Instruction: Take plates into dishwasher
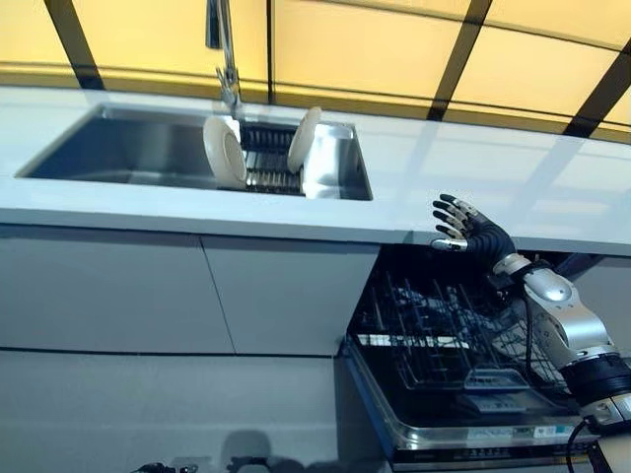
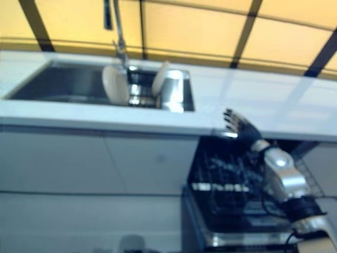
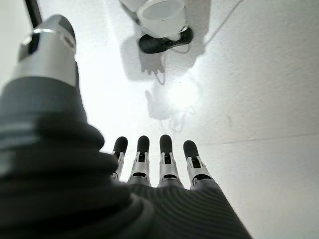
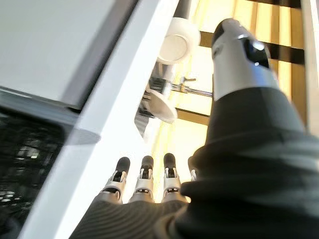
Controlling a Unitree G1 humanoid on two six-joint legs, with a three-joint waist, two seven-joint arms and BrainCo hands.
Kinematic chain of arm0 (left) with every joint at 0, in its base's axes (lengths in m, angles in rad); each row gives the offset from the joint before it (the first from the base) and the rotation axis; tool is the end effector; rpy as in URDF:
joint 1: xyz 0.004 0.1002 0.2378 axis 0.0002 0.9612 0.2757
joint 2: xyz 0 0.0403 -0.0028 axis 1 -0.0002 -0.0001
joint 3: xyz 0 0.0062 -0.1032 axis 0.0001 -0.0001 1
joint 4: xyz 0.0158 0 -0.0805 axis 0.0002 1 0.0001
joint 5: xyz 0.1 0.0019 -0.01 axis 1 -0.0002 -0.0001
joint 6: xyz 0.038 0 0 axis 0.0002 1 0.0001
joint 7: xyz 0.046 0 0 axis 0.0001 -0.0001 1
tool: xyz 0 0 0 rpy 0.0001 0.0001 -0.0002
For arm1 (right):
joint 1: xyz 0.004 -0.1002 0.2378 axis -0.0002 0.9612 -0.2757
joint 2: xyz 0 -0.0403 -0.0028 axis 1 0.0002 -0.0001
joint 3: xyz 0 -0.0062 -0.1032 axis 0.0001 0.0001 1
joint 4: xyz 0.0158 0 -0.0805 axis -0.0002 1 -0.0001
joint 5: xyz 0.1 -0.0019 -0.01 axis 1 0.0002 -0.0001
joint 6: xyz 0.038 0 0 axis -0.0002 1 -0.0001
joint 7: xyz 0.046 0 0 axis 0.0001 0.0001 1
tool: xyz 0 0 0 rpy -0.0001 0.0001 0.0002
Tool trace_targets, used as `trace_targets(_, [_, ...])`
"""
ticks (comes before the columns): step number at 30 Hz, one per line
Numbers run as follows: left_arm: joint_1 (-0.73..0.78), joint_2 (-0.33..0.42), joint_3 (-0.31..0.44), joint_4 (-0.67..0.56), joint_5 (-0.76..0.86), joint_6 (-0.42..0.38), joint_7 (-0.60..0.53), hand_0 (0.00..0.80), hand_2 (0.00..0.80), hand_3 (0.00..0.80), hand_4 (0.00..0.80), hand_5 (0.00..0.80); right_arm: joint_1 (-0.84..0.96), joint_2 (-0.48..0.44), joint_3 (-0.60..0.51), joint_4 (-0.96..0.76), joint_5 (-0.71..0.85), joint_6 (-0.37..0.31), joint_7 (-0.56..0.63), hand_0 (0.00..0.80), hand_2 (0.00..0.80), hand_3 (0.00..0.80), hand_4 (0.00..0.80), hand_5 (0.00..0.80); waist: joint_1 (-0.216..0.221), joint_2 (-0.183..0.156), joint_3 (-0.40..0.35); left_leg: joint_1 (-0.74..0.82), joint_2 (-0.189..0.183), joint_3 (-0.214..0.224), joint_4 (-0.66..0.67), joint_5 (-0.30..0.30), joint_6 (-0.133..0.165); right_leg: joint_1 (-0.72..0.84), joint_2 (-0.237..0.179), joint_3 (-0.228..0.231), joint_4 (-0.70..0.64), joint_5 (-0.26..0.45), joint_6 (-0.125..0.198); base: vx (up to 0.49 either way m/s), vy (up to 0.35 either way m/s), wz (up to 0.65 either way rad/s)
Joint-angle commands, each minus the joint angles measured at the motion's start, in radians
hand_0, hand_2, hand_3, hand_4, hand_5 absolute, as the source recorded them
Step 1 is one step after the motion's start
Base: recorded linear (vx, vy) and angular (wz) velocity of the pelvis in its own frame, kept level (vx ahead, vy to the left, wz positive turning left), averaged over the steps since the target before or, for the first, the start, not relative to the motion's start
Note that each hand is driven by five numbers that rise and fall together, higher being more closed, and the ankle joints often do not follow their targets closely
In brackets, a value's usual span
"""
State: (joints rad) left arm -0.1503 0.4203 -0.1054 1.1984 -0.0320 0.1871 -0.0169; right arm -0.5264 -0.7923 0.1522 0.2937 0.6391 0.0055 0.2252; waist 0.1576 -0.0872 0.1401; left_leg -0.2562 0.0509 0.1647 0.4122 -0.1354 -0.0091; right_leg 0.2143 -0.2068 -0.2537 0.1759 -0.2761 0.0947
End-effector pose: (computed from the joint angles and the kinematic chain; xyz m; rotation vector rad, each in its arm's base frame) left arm 0.1239 0.2849 -0.0809 0.3872 1.2325 0.1968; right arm 0.2858 -0.2668 0.1684 -0.1920 -0.1710 0.2461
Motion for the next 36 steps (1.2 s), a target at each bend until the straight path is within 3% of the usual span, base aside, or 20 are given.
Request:
trace_targets(1, [0.022, 0.022, -0.059, -0.022, 0.055, -0.026, -0.035, 0.0, 0.0, 0.0, 0.0, 0.0, -0.037, 0.001, -0.022, -0.015, -0.01, -0.055, -0.037, 0.0, 0.0, 0.0, 0.0, 0.0, 0.027, -0.036, -0.059, -0.015, -0.003, -0.052, -0.024, 0.004, 0.023, 0.001, -0.196, 0.058, 0.108, 0.461, 0.106, 0.088, 0.314, -0.26])
trace_targets(2, [0.022, 0.021, -0.063, -0.022, 0.062, -0.029, -0.038, 0.0, 0.0, 0.0, 0.0, 0.0, -0.036, 0.002, -0.022, -0.015, -0.009, -0.057, -0.039, 0.0, 0.0, 0.0, 0.0, 0.0, 0.025, -0.035, -0.06, -0.009, -0.009, -0.051, -0.031, 0.003, 0.027, -0.01, -0.198, 0.062, 0.124, 0.472, 0.107, 0.144, 0.395, -0.22])
trace_targets(3, [0.02, 0.018, -0.088, -0.028, 0.066, -0.033, -0.039, 0.0, 0.0, 0.0, 0.0, 0.0, -0.023, 0.005, -0.025, -0.023, -0.013, -0.058, -0.046, 0.0, 0.0, 0.0, 0.0, 0.0, -0.002, -0.013, -0.066, 0.052, -0.029, -0.042, -0.086, 0.002, 0.056, -0.096, -0.168, 0.104, 0.271, 0.483, 0.09, 0.144, 0.329, -0.15])
trace_targets(4, [0.021, 0.016, -0.093, -0.03, 0.067, -0.032, -0.04, 0.0, 0.0, 0.0, 0.0, 0.0, -0.02, 0.004, -0.026, -0.025, -0.015, -0.056, -0.048, 0.0, 0.0, 0.0, 0.0, 0.0, -0.008, -0.007, -0.069, 0.065, -0.031, -0.039, -0.104, 0.007, 0.059, -0.119, -0.158, 0.113, 0.291, 0.483, 0.083, 0.267, 0.425, 0.26])
trace_targets(5, [0.019, 0.015, -0.12, -0.034, 0.055, -0.029, -0.044, 0.0, 0.0, 0.0, 0.0, 0.0, -0.01, -0.002, -0.024, -0.04, -0.017, -0.044, -0.07, 0.0, 0.0, 0.0, 0.0, 0.0, -0.044, -0.003, -0.064, 0.114, -0.055, -0.048, -0.143, 0.006, 0.07, -0.173, -0.077, 0.129, 0.297, 0.417, 0.062, 0.211, 0.215, 0.31])
trace_targets(6, [0.02, 0.015, -0.126, -0.037, 0.053, -0.028, -0.049, 0.0, 0.0, 0.0, 0.0, 0.0, -0.004, -0.004, -0.025, -0.045, -0.021, -0.04, -0.077, 0.0, 0.0, 0.0, 0.0, 0.0, -0.056, -0.002, -0.066, 0.128, -0.061, -0.051, -0.159, 0.012, 0.07, -0.194, -0.051, 0.128, 0.288, 0.409, 0.056, 0.283, 0.206, 0.34])
trace_targets(8, [0.036, 0.005, -0.122, -0.057, 0.066, -0.022, -0.06, 0.0, 0.0, 0.0, 0.0, 0.0, 0.009, -0.018, -0.037, -0.056, -0.023, -0.022, -0.082, 0.0, 0.0, 0.0, 0.0, 0.0, -0.103, 0.001, -0.05, 0.222, -0.083, -0.04, -0.233, 0.008, 0.058, -0.315, -0.009, 0.067, 0.172, 0.394, 0.042, 0.282, 0.037, -0.02])
trace_targets(10, [0.048, 0.001, -0.118, -0.069, 0.081, -0.025, -0.06, 0.0, 0.0, 0.0, 0.0, 0.0, 0.022, -0.026, -0.054, -0.056, -0.025, -0.019, -0.08, 0.0, 0.0, 0.0, 0.0, 0.0, -0.125, -0.002, -0.039, 0.269, -0.093, -0.052, -0.27, -0.003, 0.052, -0.365, -0.01, 0.044, 0.093, 0.415, 0.054, 0.275, -0.103, -0.05])
trace_targets(12, [0.059, -0.007, -0.133, -0.08, 0.093, -0.024, -0.059, 0.0, 0.0, 0.0, 0.0, 0.0, 0.036, -0.059, -0.086, -0.045, -0.004, -0.014, -0.067, 0.0, 0.0, 0.0, 0.0, 0.0, -0.169, -0.004, -0.024, 0.335, -0.104, -0.115, -0.306, -0.028, 0.048, -0.441, 0.017, 0.077, -0.073, 0.459, 0.076, 0.296, -0.15, 0.26])
trace_targets(14, [0.054, -0.01, -0.139, -0.091, 0.087, -0.018, -0.06, 0.0, 0.0, 0.0, 0.0, 0.0, 0.038, -0.078, -0.103, -0.037, 0.007, -0.016, -0.056, 0.0, 0.0, 0.0, 0.0, 0.0, -0.19, -0.007, -0.025, 0.371, -0.109, -0.157, -0.315, -0.051, 0.055, -0.475, 0.032, 0.104, -0.101, 0.483, 0.079, 0.164, -0.097, 0.51])
trace_targets(17, [0.052, -0.014, -0.13, -0.079, 0.075, -0.014, -0.059, 0.0, 0.0, 0.0, 0.0, 0.0, 0.033, -0.084, -0.113, -0.015, 0.024, -0.024, -0.047, 0.0, 0.0, 0.0, 0.0, 0.0, -0.186, -0.024, -0.039, 0.381, -0.108, -0.176, -0.299, -0.082, 0.062, -0.441, 0.036, 0.114, -0.118, 0.467, 0.078, 0.11, -0.124, 0.69])
trace_targets(19, [0.055, -0.018, -0.114, -0.07, 0.075, -0.002, -0.077, 0.0, 0.0, 0.0, 0.0, 0.0, 0.038, -0.084, -0.115, -0.017, 0.033, -0.014, -0.054, 0.0, 0.0, 0.0, 0.0, 0.0, -0.186, -0.029, -0.049, 0.392, -0.095, -0.169, -0.302, -0.08, 0.045, -0.407, 0.041, 0.117, -0.129, 0.466, 0.085, 0.103, -0.128, 0.79])
trace_targets(21, [0.061, -0.019, -0.107, -0.077, 0.101, -0.02, -0.08, 0.0, 0.0, 0.0, 0.0, 0.0, 0.045, -0.08, -0.114, -0.019, 0.009, -0.005, -0.052, 0.0, 0.0, 0.0, 0.0, 0.0, -0.181, -0.028, -0.055, 0.416, -0.078, -0.145, -0.335, -0.064, 0.03, -0.382, 0.037, 0.092, -0.142, 0.468, 0.091, 0.095, -0.082, 0.5])
trace_targets(36, [0.111, -0.005, -0.113, -0.096, 0.1, -0.034, -0.09, 0.0, 0.0, 0.0, 0.0, 0.0, 0.066, -0.054, -0.124, -0.045, -0.023, 0.014, -0.106, 0.0, 0.0, 0.0, 0.0, 0.0, -0.169, -0.018, -0.032, 0.418, -0.07, -0.12, -0.377, -0.027, 0.03, -0.366, 0.031, 0.083, -0.124, 0.453, 0.108, 0.021, -0.016, -0.04])
